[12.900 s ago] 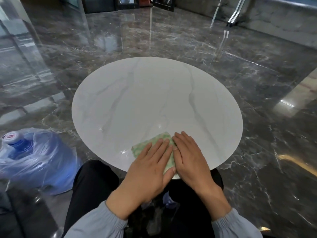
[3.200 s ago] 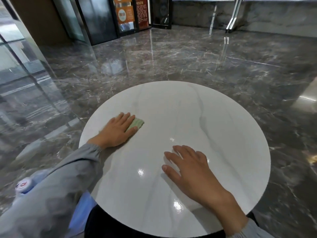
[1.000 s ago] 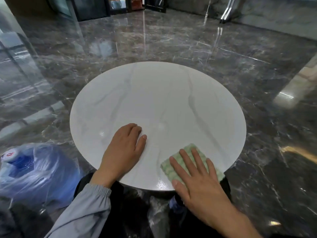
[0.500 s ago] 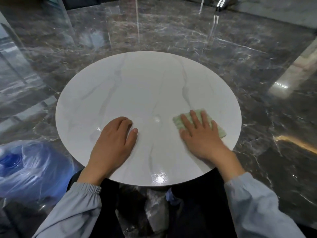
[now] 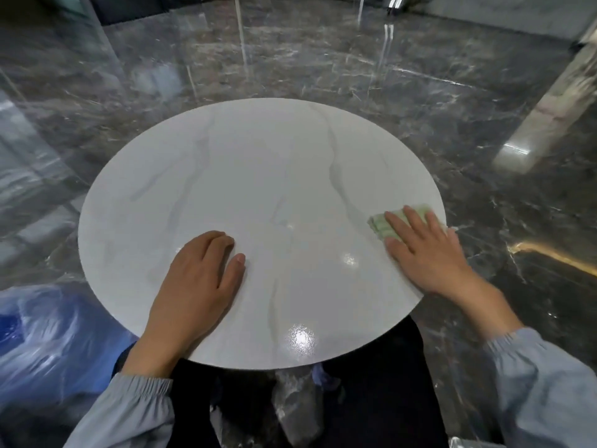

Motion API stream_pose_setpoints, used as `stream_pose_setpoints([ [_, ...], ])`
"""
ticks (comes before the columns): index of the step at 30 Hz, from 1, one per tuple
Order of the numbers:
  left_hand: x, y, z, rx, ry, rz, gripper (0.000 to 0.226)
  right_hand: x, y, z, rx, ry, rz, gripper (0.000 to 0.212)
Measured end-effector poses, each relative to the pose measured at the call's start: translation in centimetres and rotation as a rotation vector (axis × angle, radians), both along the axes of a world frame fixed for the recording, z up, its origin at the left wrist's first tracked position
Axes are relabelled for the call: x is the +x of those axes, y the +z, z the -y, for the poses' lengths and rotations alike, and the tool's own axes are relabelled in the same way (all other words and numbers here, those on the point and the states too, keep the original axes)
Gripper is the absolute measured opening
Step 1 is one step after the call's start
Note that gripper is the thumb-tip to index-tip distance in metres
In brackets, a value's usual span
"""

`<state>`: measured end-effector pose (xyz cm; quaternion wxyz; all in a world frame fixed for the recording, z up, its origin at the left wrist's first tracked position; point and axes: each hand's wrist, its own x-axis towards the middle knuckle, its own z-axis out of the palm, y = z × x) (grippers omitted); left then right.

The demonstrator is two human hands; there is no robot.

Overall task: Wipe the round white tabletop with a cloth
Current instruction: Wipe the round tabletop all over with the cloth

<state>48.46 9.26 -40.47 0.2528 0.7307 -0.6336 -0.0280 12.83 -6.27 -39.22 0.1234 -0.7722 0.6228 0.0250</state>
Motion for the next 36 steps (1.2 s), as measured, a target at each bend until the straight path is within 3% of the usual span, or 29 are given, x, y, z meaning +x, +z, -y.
stream_pose_setpoints([
  [4, 0.2, -0.1, 0.0, 0.013, 0.008, -0.008, 0.048, 2.3, -0.3, 2.0, 0.011, 0.015, -0.031, 0.057],
  [11, 0.0, 0.1, -0.1, -0.024, 0.015, -0.078, 0.037, 16.7, -0.3, -8.2, -0.034, 0.626, 0.119, 0.057],
  [14, 0.0, 0.3, -0.4, -0.035, 0.036, -0.168, 0.038, 17.4, -0.4, -9.7, -0.012, 0.736, 0.127, 0.058],
  [18, -0.1, 0.4, -0.5, -0.042, 0.023, -0.137, 0.038, 13.7, -0.2, -3.9, -0.075, 0.601, 0.048, 0.056],
  [24, 0.2, 0.3, -0.3, -0.049, 0.042, -0.117, 0.036, 3.8, 0.6, 10.6, 0.014, 0.011, -0.024, 0.057],
  [28, 0.1, 0.6, 0.1, -0.108, 0.110, -0.120, 0.030, 6.4, 0.9, 14.4, 0.085, -0.047, -0.006, 0.059],
  [31, 0.2, 0.7, 0.0, -0.110, 0.108, -0.180, 0.038, 13.5, 1.4, 13.3, 0.083, 0.169, 0.016, 0.058],
  [34, 1.4, 1.1, -0.3, -0.165, 0.172, -0.281, 0.037, 21.6, 0.5, 7.0, 0.040, 0.571, 0.031, 0.057],
  [36, 3.0, 1.5, -0.3, -0.181, 0.203, -0.234, 0.043, 25.0, -0.7, 1.4, 0.006, 0.862, 0.070, 0.057],
])
